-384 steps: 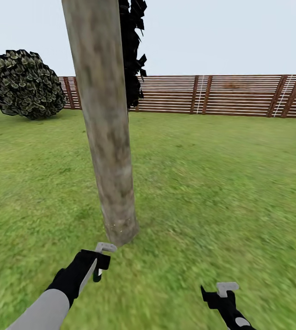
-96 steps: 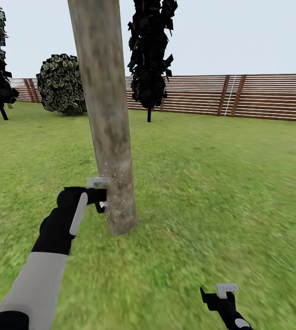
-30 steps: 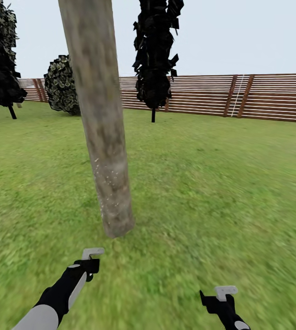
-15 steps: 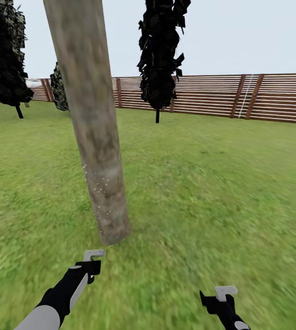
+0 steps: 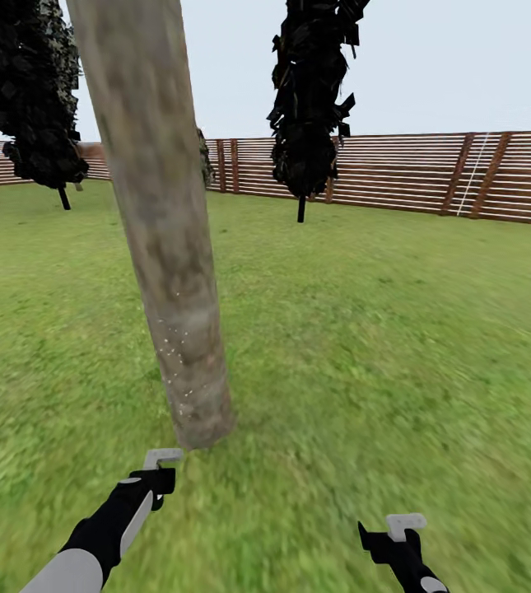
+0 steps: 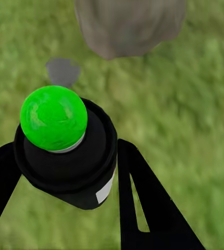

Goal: In the garden, pick up the pesticide atomizer on the floor and spray pesticide onto both trees until each tree trunk is fully covered.

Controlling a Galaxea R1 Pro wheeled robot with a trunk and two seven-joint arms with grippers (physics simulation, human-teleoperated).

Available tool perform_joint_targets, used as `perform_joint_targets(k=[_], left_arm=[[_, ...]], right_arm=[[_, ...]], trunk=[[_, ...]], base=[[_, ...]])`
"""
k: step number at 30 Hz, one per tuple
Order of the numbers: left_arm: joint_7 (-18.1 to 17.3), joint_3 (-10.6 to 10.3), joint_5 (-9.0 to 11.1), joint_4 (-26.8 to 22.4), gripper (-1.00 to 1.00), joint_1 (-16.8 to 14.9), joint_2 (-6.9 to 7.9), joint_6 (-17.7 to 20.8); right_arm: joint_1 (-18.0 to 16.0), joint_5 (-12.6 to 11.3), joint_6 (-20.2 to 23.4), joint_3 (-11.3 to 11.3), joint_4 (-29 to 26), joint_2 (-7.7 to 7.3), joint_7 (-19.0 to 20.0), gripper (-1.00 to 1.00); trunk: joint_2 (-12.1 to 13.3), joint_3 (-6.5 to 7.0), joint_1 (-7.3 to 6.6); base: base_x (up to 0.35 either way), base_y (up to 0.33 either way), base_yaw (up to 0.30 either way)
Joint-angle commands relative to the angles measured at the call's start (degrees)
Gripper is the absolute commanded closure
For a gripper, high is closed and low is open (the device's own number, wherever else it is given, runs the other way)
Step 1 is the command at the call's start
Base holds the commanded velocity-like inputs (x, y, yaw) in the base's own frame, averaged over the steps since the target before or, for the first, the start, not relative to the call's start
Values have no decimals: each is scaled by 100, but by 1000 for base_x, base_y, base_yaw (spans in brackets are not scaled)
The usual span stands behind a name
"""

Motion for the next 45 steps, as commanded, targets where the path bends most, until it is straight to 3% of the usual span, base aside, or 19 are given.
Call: perform_joint_targets(k=[1, 12, 19, 28, 45], left_arm=[[37, 1, -1, -2, 100, 0, 1, 0], [79, -51, 12, 5, 100, 8, -84, -16], [80, -45, 8, 5, 100, 9, -75, -18], [82, -43, -1, 5, 100, 9, -60, -18], [82, -49, -1, 5, 100, 9, -69, -18]], right_arm=[[0, 0, 2, 0, -2, 0, 7, -100], [0, 15, 3, 4, 6, 0, 1, -100], [0, 17, -5, 1, 6, 0, -14, -100], [0, 15, -6, 0, 6, 0, -14, -100], [0, 15, -6, 4, 6, 0, -6, -100]], trunk=[[0, 0, 0], [0, 0, 0], [0, 0, 0], [0, -1, 0], [0, -33, 0]], base=[[221, -219, 1], [58, -264, 88], [5, -278, 264], [83, -277, 41], [87, -277, 245]])
